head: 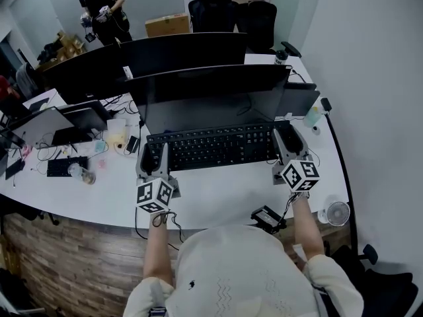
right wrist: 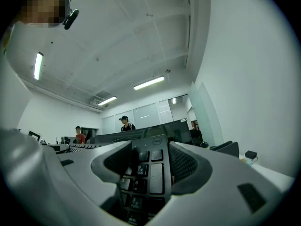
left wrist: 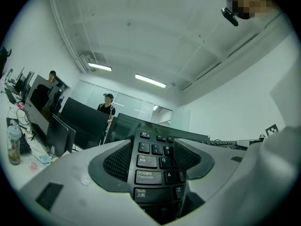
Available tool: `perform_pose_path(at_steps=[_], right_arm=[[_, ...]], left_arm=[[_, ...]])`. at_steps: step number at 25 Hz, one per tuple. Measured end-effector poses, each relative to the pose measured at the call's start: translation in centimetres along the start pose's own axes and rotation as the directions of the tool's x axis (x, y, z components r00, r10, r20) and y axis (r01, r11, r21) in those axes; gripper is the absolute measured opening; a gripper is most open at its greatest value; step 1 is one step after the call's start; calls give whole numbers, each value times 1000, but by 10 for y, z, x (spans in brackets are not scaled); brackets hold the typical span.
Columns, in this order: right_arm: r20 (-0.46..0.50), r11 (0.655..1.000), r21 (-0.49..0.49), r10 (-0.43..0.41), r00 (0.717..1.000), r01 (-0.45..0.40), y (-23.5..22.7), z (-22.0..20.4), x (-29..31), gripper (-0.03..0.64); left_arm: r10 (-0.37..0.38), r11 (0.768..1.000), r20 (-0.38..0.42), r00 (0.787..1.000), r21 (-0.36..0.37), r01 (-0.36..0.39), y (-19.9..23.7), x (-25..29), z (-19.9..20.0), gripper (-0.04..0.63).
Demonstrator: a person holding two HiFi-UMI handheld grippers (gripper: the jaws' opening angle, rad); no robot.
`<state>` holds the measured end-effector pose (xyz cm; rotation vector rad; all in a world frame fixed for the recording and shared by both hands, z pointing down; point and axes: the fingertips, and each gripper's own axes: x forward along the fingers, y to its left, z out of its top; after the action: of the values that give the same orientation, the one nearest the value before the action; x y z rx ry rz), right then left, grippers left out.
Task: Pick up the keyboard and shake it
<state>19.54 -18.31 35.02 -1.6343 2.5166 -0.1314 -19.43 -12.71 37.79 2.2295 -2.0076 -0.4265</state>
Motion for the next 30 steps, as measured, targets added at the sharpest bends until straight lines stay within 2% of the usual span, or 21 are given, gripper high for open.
perform_pose_path(at_steps=[18, 30], right_arm=[[146, 995, -93, 34, 989, -20, 30, 72, -4, 238], [150, 991, -132, 35, 988, -16, 38, 81, -5, 238]], left_arm=[[-52, 998, 158, 986, -17, 55, -2, 2, 55, 272], [-52, 997, 177, 983, -43, 61, 3, 2, 53, 272]])
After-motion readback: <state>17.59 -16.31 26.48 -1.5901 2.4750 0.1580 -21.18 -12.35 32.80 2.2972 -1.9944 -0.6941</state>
